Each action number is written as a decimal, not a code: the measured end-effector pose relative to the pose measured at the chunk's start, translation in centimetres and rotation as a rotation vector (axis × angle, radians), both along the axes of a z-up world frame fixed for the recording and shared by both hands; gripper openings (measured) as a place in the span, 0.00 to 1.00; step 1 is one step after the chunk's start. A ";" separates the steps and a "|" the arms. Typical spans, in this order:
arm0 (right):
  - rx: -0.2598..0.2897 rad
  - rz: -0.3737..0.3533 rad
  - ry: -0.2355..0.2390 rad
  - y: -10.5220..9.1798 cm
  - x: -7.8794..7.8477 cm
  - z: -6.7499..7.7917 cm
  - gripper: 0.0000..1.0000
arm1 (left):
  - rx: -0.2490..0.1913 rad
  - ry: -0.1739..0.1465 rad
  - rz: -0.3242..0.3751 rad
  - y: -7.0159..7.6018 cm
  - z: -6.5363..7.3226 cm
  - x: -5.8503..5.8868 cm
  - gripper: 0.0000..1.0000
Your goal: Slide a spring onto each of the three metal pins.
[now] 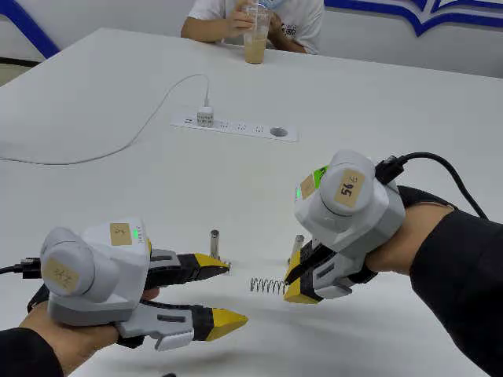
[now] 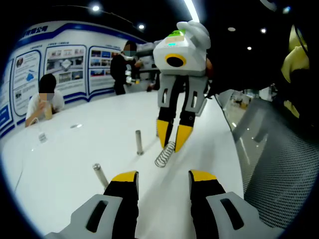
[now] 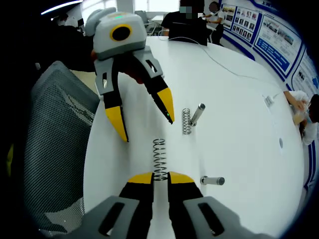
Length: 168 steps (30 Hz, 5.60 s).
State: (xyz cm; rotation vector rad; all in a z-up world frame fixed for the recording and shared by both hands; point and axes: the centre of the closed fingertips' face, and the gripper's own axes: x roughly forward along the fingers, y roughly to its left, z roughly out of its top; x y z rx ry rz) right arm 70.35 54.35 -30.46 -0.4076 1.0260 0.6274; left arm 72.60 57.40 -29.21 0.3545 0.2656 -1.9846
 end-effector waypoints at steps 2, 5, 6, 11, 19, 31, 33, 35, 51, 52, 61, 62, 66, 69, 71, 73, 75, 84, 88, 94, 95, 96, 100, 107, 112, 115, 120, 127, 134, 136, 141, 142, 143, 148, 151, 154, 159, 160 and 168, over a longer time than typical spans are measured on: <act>0.001 0.013 -0.004 0.2 0.1 0.1 0.12 | -0.004 -0.002 -0.006 -0.1 0.1 -0.1 0.39; 0.002 0.032 -0.012 0.6 0.2 0.3 0.12 | -0.009 -0.006 -0.018 -0.2 0.2 -0.4 0.37; 0.002 0.035 -0.014 0.7 0.2 0.4 0.12 | -0.011 -0.006 -0.021 -0.3 0.2 -0.4 0.36; 0.003 0.062 -0.024 1.1 0.3 0.5 0.12 | -0.021 -0.011 -0.040 -0.4 0.5 -0.8 0.32; -0.002 0.091 -0.030 1.4 0.3 0.5 0.12 | -0.033 -0.026 -0.060 -0.4 0.6 -1.2 0.25; -0.001 0.118 -0.035 2.0 0.1 0.9 0.12 | -0.048 -0.052 -0.081 -0.4 0.6 -1.4 0.13; -0.001 0.120 -0.037 2.0 0.0 1.1 0.12 | -0.047 -0.059 -0.086 -0.4 0.6 -1.5 0.13; 0.000 0.119 -0.041 2.1 0.0 1.3 0.12 | -0.045 -0.065 -0.090 -0.4 0.5 -1.5 0.13; 0.006 0.142 -0.087 3.5 0.8 3.8 0.11 | -0.035 -0.083 -0.106 -0.2 0.2 -1.7 0.11; 0.004 0.144 -0.089 3.5 0.8 3.9 0.11 | -0.034 -0.083 -0.107 -0.2 0.2 -1.7 0.11; -0.005 0.160 -0.107 4.4 1.3 4.7 0.11 | -0.038 -0.087 -0.117 -0.3 0.4 -2.0 0.11; -0.006 0.160 -0.107 4.5 1.3 4.8 0.11 | -0.038 -0.087 -0.118 -0.3 0.4 -2.0 0.11; -0.007 0.154 -0.104 4.5 1.3 4.8 0.12 | -0.039 -0.087 -0.121 -0.3 0.3 -2.1 0.11; -0.001 0.139 -0.090 4.4 1.3 4.6 0.13 | -0.041 -0.086 -0.123 -0.3 0.3 -2.2 0.11; 0.000 0.130 -0.083 4.3 1.2 4.5 0.17 | -0.043 -0.085 -0.125 -0.2 0.4 -2.3 0.11; 0.006 0.126 -0.077 4.2 1.2 4.3 0.17 | -0.045 -0.085 -0.126 -0.3 0.4 -2.3 0.11; 0.021 0.113 -0.071 4.2 1.2 4.1 0.17 | -0.052 -0.085 -0.125 -0.3 0.6 -2.3 0.11; 0.095 0.060 -0.074 4.0 1.3 3.9 0.14 | -0.065 -0.081 -0.119 -0.4 0.9 -2.3 0.11; 0.119 0.049 -0.072 4.2 1.2 3.8 0.14 | -0.072 -0.073 -0.114 -0.5 1.1 -2.3 0.11; 0.131 0.047 -0.077 4.3 1.3 3.9 0.12 | -0.075 -0.069 -0.111 -0.6 1.1 -2.3 0.11; 0.127 0.050 -0.076 4.3 1.3 3.9 0.12 | -0.075 -0.069 -0.110 -0.6 1.1 -2.3 0.11; 0.124 0.052 -0.076 4.3 1.3 3.9 0.12 | -0.075 -0.068 -0.108 -0.6 1.1 -2.3 0.11; 0.119 0.055 -0.076 4.2 1.4 4.0 0.12 | -0.071 -0.069 -0.098 -0.7 1.1 -2.1 0.14; 0.102 0.050 -0.075 3.7 1.4 4.0 0.12 | -0.052 -0.057 -0.073 -0.4 0.7 -1.7 0.23; 0.090 0.037 -0.078 3.0 1.3 4.3 0.12 | -0.036 -0.039 -0.047 -0.1 0.5 -1.2 0.30; 0.080 0.023 -0.077 2.2 1.2 4.5 0.12 | -0.028 -0.033 -0.030 0.2 0.4 -0.8 0.33; 0.057 0.008 -0.080 1.2 1.2 4.7 0.12 | -0.016 -0.018 0.002 0.7 0.3 0.0 0.37; 0.033 -0.015 -0.077 -0.2 1.1 5.0 0.12 | -0.007 -0.003 0.044 1.3 0.0 1.0 0.42; 0.008 -0.040 -0.086 -1.9 1.3 5.9 0.12 | -0.001 0.005 0.083 1.8 -0.2 1.8 0.47; 0.000 -0.048 -0.089 -2.5 1.4 6.2 0.12 | 0.002 0.007 0.093 1.9 -0.2 2.1 0.48; -0.032 -0.063 -0.087 -3.8 1.4 6.5 0.12 | 0.004 0.013 0.109 2.0 -0.2 2.3 0.50; -0.037 -0.064 -0.087 -3.9 1.4 6.5 0.12 | 0.004 0.014 0.110 2.0 -0.2 2.3 0.51; -0.045 -0.065 -0.087 -4.1 1.4 6.6 0.12 | 0.005 0.013 0.113 2.0 -0.3 2.4 0.51; -0.067 -0.074 -0.082 -4.9 1.7 6.6 0.12 | 0.004 0.017 0.120 2.0 -0.2 2.5 0.53; -0.094 -0.085 -0.075 -5.7 2.0 6.5 0.12 | 0.004 0.018 0.123 1.9 -0.2 2.5 0.53; -0.108 -0.089 -0.066 -6.2 2.4 6.3 0.12 | 0.006 0.016 0.123 1.9 -0.3 2.5 0.54; -0.127 -0.083 -0.046 -6.6 2.8 5.7 0.12 | 0.008 0.017 0.129 2.0 -0.3 2.7 0.55; -0.128 -0.081 -0.039 -6.7 2.9 5.5 0.12 | 0.008 0.017 0.129 2.0 -0.4 2.7 0.55; -0.139 -0.069 0.001 -7.0 3.2 4.5 0.12 | 0.014 0.016 0.131 2.1 -0.5 2.8 0.55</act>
